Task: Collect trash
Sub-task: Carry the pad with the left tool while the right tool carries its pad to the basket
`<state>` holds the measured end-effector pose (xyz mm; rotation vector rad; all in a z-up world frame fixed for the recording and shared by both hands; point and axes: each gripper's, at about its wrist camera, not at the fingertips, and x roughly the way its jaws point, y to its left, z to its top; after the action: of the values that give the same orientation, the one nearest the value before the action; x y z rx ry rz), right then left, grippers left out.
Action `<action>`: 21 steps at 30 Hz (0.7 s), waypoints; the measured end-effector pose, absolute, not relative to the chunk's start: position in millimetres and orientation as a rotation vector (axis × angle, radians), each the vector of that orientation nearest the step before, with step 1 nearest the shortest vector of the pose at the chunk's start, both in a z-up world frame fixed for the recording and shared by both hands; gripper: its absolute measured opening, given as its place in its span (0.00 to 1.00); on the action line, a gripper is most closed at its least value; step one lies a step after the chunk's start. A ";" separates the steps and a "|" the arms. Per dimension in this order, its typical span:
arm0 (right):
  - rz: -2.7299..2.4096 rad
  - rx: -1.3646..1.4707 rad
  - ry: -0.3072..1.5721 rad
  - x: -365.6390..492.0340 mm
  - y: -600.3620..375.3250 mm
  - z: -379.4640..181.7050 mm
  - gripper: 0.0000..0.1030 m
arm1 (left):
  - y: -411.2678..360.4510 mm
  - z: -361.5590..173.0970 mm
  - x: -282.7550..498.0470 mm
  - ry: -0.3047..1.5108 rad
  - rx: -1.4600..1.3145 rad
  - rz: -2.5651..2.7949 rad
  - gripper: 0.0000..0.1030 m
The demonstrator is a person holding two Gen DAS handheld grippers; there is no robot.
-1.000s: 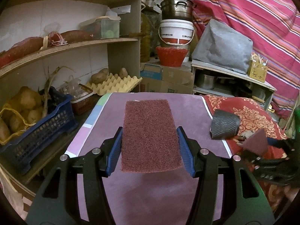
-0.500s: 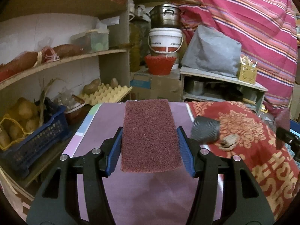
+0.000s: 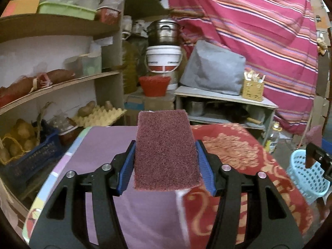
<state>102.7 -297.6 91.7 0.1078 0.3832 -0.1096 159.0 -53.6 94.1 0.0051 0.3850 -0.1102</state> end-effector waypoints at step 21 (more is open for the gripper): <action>-0.308 0.179 0.429 59.9 -472.1 80.1 0.82 | -271.6 79.6 151.6 0.416 0.102 -0.381 0.54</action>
<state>59.9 -472.1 80.1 0.1790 0.4293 -0.3075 151.6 -271.6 79.6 0.1018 0.4161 -0.3806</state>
